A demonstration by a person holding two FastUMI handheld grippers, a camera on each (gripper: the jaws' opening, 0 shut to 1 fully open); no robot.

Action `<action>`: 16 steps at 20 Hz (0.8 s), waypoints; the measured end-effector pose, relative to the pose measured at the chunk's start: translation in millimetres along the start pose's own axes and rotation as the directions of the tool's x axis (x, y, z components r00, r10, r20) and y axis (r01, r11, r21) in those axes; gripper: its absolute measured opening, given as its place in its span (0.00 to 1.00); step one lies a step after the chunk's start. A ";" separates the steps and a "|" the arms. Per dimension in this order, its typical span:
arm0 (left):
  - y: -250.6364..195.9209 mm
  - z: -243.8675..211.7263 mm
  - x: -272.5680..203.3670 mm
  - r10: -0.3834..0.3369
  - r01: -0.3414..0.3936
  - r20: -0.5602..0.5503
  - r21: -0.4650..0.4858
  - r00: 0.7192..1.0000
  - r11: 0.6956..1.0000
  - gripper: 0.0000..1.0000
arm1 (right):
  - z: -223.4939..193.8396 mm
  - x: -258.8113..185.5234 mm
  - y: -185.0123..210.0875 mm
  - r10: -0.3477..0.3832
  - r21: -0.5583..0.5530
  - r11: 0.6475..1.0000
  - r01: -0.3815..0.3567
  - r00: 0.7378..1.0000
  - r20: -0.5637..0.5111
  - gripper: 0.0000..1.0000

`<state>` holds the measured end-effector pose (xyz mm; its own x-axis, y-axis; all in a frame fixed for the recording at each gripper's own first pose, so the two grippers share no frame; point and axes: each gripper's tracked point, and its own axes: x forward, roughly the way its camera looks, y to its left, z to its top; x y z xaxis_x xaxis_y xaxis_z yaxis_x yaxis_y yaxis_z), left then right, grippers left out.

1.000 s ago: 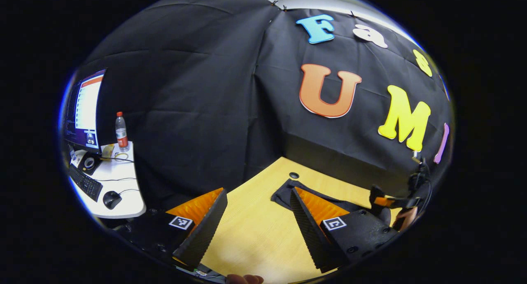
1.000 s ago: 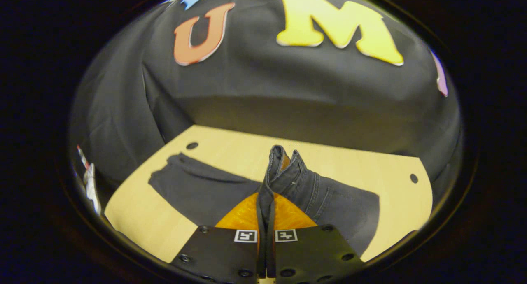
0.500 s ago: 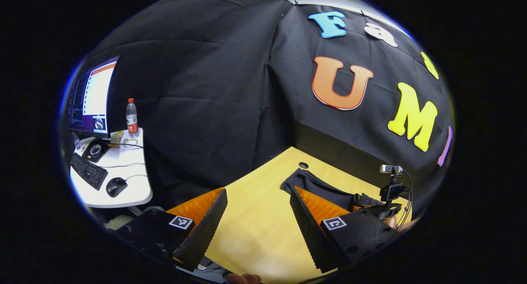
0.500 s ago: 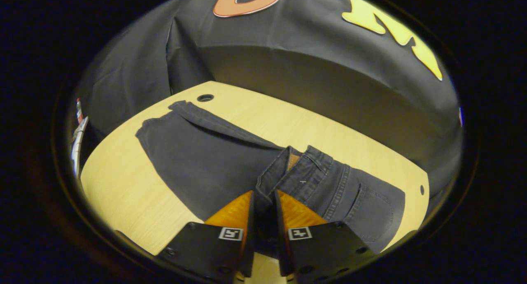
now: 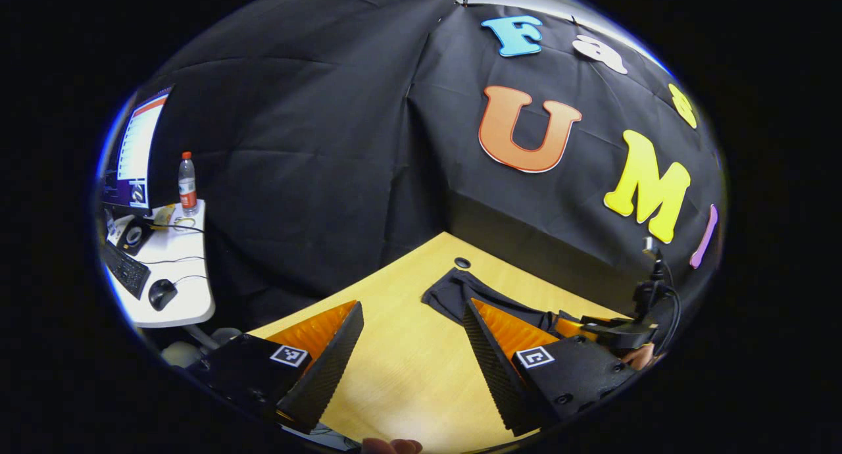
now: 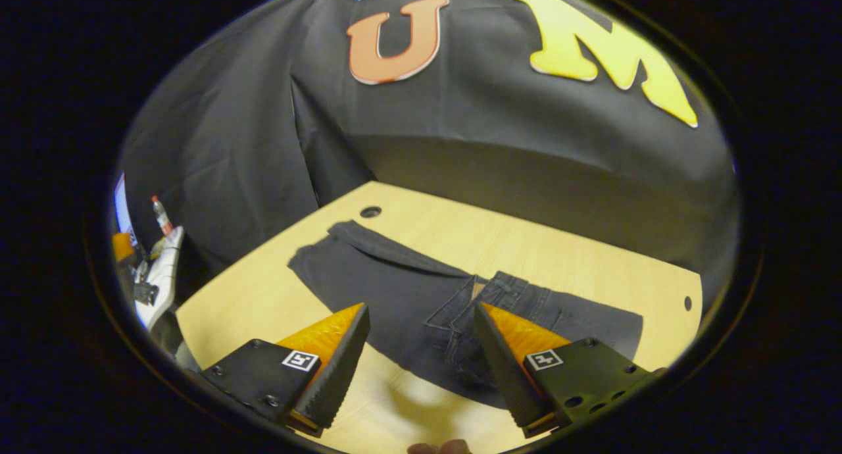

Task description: Grasp the waist and the cuffs of the jeans and fold them to make the two legs overlap; first hold the waist and fold one-third of the jeans toward the cuffs, then hold the cuffs and fold the remaining one-third in the same direction to finish folding.

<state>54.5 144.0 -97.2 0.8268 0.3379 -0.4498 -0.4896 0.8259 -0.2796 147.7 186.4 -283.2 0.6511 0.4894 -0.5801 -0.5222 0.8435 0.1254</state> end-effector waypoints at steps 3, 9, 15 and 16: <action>-11.6 -9.6 23.3 -0.055 0.052 -0.031 -0.071 0.998 0.996 0.99 | 25.0 -64.6 -8.4 0.016 -0.013 1.000 -0.015 0.997 0.082 0.98; -57.2 -48.0 86.7 -0.282 0.180 -0.159 -0.466 0.946 0.866 0.99 | 31.9 -167.0 -42.1 -0.023 -0.040 0.999 0.029 0.991 0.130 0.98; -67.2 -89.8 174.4 -0.318 0.061 -0.196 -0.761 0.928 0.645 0.99 | -12.3 -201.9 -119.5 -0.142 0.042 0.989 0.142 0.990 -0.003 0.98; -62.2 -95.2 186.8 -0.314 0.040 -0.203 -0.781 0.927 0.623 0.99 | -16.5 -208.1 -131.7 -0.160 0.055 0.985 0.160 0.987 -0.020 0.98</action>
<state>213.0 112.9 -244.6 0.8643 -0.0377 -0.5015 -0.4884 0.1753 -0.8548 71.9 -30.1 -192.2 0.7147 0.3439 -0.6090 -0.3797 0.9221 0.0750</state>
